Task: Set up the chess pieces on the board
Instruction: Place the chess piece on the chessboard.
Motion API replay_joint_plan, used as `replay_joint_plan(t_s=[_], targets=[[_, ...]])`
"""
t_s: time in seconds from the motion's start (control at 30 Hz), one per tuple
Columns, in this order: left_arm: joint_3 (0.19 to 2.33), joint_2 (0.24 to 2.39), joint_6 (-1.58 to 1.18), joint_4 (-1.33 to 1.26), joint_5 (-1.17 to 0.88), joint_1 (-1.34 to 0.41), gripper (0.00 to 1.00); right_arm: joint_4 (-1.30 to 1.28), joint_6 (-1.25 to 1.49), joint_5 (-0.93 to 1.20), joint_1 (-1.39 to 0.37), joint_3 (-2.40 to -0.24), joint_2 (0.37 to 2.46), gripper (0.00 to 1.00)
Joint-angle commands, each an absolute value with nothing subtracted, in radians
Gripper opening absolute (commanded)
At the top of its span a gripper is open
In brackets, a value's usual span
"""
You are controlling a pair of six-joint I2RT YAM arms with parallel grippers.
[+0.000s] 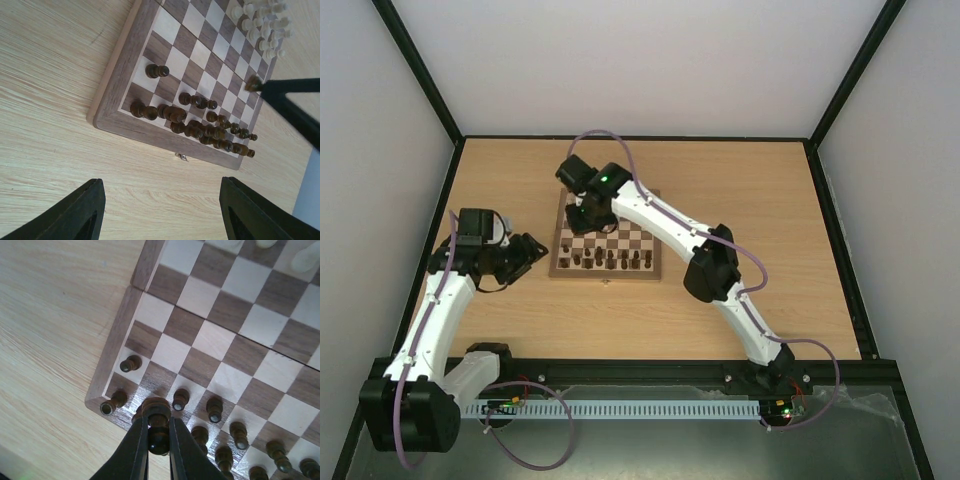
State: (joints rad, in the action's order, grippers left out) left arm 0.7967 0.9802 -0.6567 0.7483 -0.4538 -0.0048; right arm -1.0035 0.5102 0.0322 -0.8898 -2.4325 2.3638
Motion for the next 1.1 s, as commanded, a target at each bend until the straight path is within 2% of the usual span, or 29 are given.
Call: replay_joint_plan(t_s=[0.0,1.07], targets=[[0.778,0.971,-0.626,0.779,-0.473,0.009,0.66,-1.075,0.474,-0.044,-0.939,-2.467,2.400,0.01],[0.739,0.947,-0.626,0.757,-0.508,0.020,0.65,-1.013,0.427,-0.053,-0.968,-2.491,2.545,0.02]])
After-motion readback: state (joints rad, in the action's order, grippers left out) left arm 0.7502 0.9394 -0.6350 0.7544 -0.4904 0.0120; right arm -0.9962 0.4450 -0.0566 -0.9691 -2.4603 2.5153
